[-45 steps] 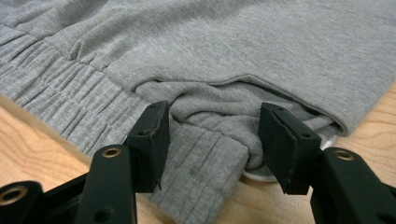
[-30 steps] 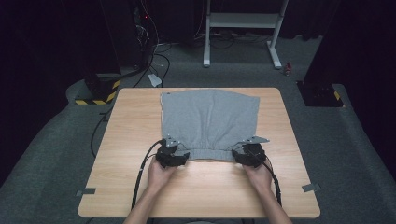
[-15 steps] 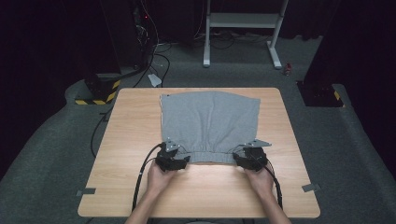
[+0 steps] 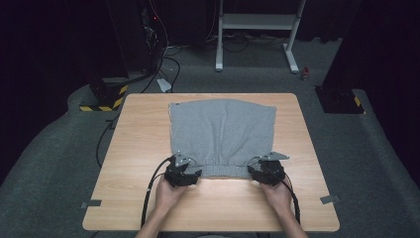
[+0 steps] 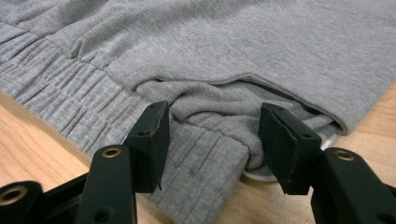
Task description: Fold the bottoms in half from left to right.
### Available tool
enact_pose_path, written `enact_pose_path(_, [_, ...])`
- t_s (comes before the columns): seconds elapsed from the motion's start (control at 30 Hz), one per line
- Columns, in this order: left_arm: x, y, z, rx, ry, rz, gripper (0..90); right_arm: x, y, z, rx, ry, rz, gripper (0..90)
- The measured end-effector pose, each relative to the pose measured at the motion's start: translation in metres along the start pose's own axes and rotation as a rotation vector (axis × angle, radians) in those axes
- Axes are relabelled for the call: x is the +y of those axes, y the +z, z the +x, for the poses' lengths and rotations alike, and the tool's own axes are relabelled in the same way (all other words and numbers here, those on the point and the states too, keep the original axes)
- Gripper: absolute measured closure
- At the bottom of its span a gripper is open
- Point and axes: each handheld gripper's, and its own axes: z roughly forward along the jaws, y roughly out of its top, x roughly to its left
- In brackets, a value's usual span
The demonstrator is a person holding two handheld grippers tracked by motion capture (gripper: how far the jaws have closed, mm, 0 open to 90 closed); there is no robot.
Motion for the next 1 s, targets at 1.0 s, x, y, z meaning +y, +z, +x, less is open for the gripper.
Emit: enact_pose_path(1.0, [-0.019, -0.019, -0.019, -0.027, 0.019, -0.012, 34.0, -0.025, -0.025, 0.015, 0.018, -0.017, -0.001, 44.0])
